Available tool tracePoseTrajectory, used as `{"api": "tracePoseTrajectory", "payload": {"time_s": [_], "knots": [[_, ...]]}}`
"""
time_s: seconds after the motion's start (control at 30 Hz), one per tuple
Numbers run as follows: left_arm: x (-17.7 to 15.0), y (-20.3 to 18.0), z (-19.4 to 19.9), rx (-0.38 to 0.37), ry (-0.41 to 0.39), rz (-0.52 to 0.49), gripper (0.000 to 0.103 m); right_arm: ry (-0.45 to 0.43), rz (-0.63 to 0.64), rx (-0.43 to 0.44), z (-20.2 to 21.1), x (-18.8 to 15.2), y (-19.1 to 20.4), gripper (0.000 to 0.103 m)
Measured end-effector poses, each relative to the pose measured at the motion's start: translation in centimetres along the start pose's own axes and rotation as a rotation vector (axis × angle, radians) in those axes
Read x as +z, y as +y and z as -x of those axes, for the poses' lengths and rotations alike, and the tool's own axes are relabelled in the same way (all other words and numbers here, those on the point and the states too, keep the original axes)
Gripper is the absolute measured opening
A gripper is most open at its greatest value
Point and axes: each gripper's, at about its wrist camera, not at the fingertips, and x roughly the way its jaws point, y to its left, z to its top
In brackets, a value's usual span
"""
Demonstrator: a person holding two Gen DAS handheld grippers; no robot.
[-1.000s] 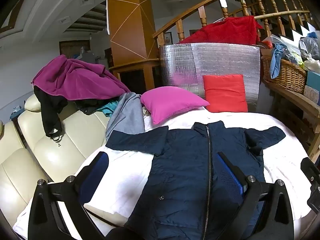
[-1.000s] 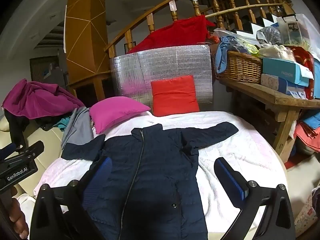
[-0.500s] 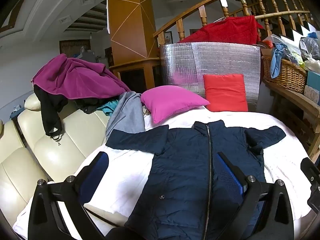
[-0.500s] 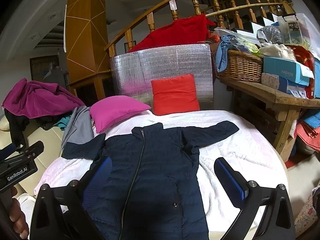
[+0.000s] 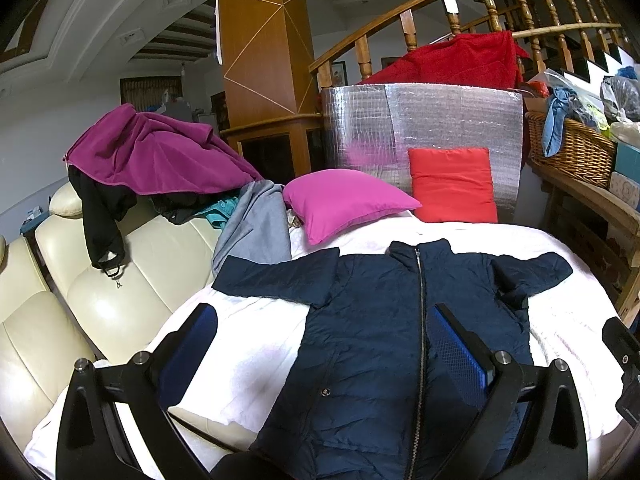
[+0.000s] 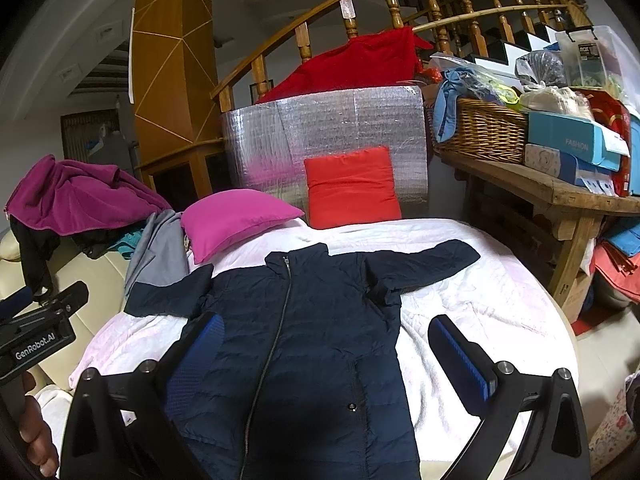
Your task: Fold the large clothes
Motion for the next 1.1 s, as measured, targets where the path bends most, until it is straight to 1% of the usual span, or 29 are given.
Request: {"api": "tracePoseTrajectory", "payload": {"time_s": [0.1,0.37,0.57,0.6,0.77,0.9,1.0,1.1], "knots": [[0.0,-0.1,-0.1,0.002,0.003,-0.001,0.103,0.028,0.007,-0.008,0.0,0.1,0.0,0.103],[-0.2,-0.1,-0.4,0.002,0.011,0.0,0.103,-0.053,-0.018,0.021,0.1,-0.1,-0.3,0.103],[-0.2,-0.1,-0.5,0.004,0.013,0.001,0.103,-0.06,-0.016,0.023,-0.1,-0.2,-0.1,0.103],[-0.3,-0.1,-0.6,0.005,0.015,0.001,0.103,-0.055,0.003,0.014,-0.1,-0.3,0.0,0.103],[-0.5,-0.1,-1.2,0.01,0.023,-0.002,0.103,-0.042,0.002,0.021,-0.7,-0.4,-0.1,0.103],[-0.6,-0.2,-2.1,0.019,0.033,-0.012,0.103,-0.027,-0.025,0.059,-2.1,-0.2,-0.9,0.103],[-0.7,-0.3,-3.4,0.026,0.053,-0.016,0.103,0.001,-0.095,0.11,-3.2,0.1,-2.0,0.103],[-0.7,-0.5,-4.8,0.034,0.071,-0.018,0.103,-0.013,-0.159,0.119,-4.4,0.9,-3.5,0.103]]}}
